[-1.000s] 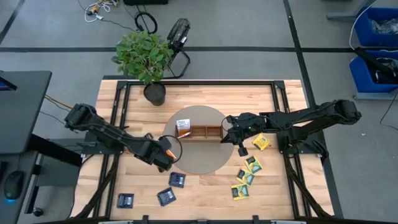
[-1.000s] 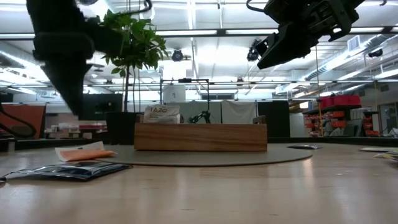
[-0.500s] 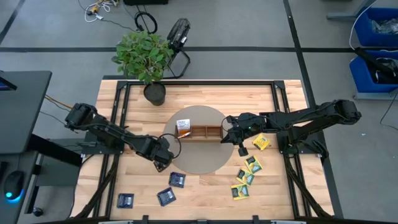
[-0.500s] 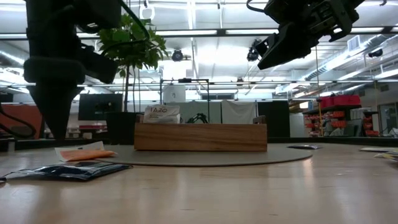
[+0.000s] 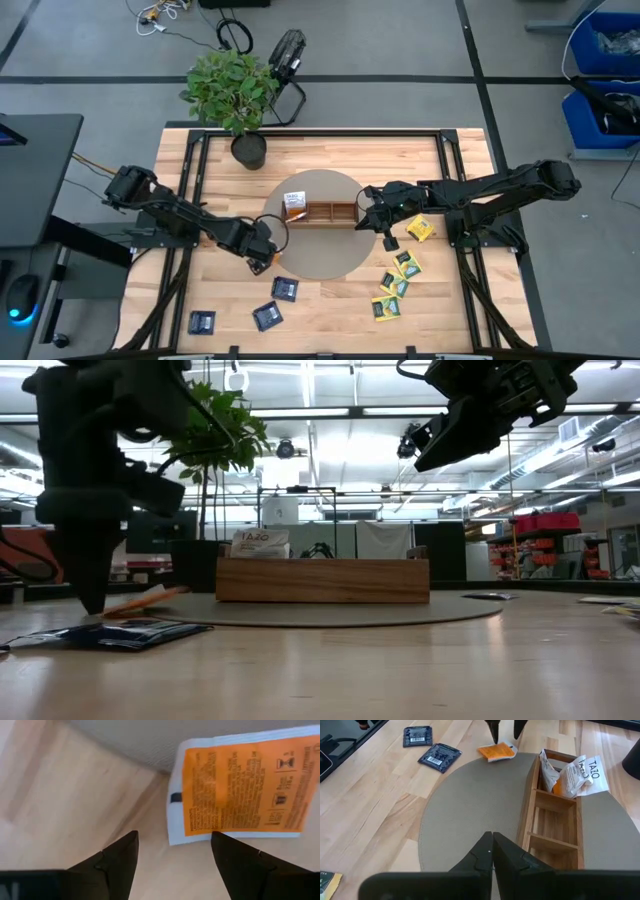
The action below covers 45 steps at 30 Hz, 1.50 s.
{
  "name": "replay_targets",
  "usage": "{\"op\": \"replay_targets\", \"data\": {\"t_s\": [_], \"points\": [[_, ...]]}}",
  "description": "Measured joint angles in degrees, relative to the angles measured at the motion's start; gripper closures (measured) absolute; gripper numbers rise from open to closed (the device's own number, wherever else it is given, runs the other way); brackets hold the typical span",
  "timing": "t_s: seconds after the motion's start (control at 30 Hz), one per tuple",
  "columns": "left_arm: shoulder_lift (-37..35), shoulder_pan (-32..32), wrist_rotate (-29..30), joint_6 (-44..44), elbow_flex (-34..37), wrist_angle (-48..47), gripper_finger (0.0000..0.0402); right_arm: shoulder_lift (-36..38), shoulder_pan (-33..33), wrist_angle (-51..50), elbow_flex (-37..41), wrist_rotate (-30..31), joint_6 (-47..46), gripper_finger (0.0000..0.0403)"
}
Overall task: Pick & Place Tea
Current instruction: Put the orange tea bag into the left section of the wooden organizer
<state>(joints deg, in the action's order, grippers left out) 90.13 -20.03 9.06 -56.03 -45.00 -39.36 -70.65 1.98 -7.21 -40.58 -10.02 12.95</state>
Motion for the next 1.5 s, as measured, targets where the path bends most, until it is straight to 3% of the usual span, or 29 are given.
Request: {"op": "replay_targets", "data": {"t_s": [0.2, 0.6, 0.83, 1.5], "points": [[0.00, 0.00, -1.38, 1.49, 0.55, 4.96, 0.0147, 0.00, 0.00, 0.56, 0.00, 0.00, -0.02, 0.0385], [-0.12, -0.02, -3.76, 2.64, -0.38, 2.76, 0.0148, 0.00, 0.00, 0.49, 0.00, -0.02, -0.22, 0.0385], [-0.68, 0.31, -3.59, 2.86, -3.03, 0.37, 0.0148, 0.00, 0.01, 0.36, 0.00, -0.02, -0.24, 0.0385], [-0.98, 0.59, -1.75, 0.86, -2.24, 2.47, 0.0148, 0.00, 0.00, -0.10, 0.00, -0.04, -0.26, 0.0385]]}}
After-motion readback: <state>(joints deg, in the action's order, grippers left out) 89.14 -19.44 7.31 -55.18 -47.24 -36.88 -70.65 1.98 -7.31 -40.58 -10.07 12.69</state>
